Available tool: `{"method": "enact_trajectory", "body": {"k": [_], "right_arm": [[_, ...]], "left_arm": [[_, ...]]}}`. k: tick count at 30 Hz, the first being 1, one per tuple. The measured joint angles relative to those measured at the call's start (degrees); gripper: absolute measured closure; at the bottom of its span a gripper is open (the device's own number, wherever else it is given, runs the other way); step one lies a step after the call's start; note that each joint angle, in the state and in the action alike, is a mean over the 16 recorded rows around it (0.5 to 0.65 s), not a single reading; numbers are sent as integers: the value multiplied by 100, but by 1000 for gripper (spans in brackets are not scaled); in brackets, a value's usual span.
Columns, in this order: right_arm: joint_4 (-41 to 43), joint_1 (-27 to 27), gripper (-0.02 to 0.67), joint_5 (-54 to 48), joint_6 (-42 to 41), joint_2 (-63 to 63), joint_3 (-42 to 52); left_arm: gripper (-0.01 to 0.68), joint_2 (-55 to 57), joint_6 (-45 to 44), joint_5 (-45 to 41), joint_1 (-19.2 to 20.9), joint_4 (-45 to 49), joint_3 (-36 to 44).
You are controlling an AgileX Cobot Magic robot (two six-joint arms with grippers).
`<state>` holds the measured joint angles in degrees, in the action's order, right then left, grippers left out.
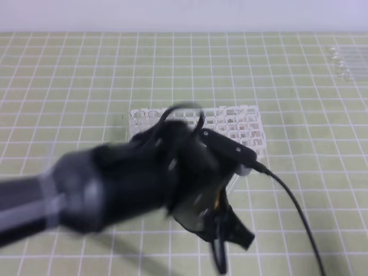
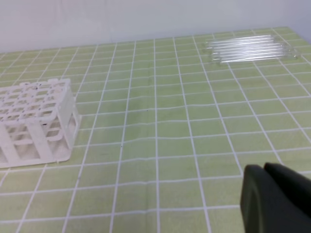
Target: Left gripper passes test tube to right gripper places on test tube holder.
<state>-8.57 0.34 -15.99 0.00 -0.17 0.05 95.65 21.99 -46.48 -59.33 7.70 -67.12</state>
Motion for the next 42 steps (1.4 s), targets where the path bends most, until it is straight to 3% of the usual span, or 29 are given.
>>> {"method": "enact_trajectory", "body": {"k": [10,19,38,42], "right_arm": [[0,0,666,0,0,0,0],[0,0,666,0,0,0,0],[-12,0,666,36,0,0,0],[-468,0,666,168,0,0,0]], "left_arm": [[634,-1807,106,2823,-525,1608,2182],[640,-2794,239,4370,-317,1868,3541],[612,-2876,258,5214,-197,2444,3712],[623,-2883,263,5360,-195,2452,3713]]}}
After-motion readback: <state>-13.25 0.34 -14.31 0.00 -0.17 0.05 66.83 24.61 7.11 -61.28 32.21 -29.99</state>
